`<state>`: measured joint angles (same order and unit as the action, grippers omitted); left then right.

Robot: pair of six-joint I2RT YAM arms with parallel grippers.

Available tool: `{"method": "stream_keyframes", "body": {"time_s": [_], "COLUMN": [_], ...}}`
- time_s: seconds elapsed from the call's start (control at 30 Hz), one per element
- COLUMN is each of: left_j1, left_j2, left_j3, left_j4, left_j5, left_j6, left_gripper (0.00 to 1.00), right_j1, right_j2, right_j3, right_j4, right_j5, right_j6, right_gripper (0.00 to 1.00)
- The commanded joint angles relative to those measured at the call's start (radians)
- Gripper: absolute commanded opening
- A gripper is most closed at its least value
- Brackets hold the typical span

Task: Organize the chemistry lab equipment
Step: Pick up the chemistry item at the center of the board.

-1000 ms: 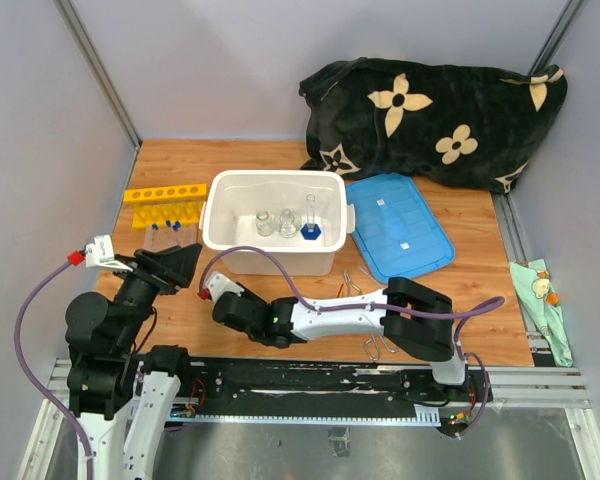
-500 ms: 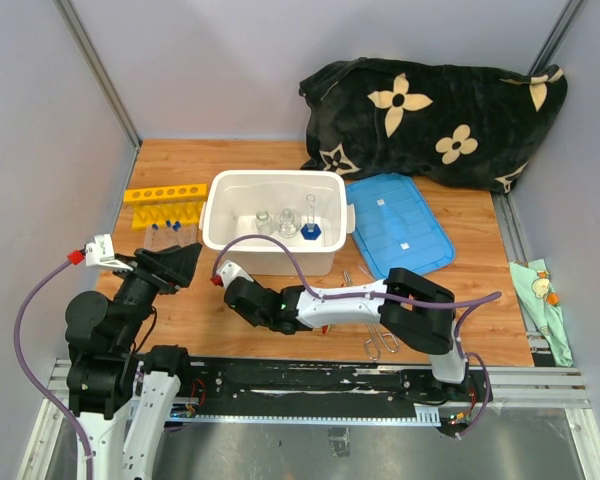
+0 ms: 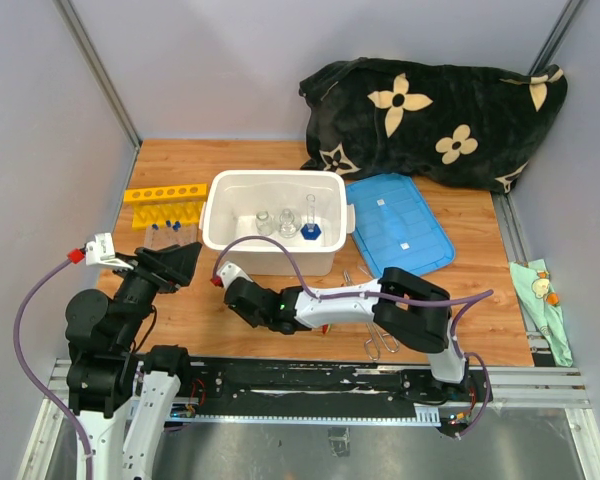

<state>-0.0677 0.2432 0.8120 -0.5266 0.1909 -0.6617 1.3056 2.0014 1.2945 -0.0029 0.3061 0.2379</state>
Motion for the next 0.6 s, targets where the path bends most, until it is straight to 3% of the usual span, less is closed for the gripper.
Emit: {"method": "stream_keyframes", "body": {"time_s": [0.0, 0.57], "left_j1": [-0.004, -0.004], "left_j2": [0.008, 0.011], "left_j3": [0.015, 0.003], "left_j4": [0.001, 0.003], "left_j5": [-0.011, -0.019], "left_j6": [0.016, 0.014], "left_gripper": [0.72, 0.72], "right_j1": [-0.021, -0.024], "right_j2": [0.028, -0.068], "right_j3": [-0.025, -0.036], "right_j4": [0.003, -0.073], "right_j5": [0.001, -0.023], "right_j6": [0.023, 0.031], "right_gripper": [0.36, 0.35]}}
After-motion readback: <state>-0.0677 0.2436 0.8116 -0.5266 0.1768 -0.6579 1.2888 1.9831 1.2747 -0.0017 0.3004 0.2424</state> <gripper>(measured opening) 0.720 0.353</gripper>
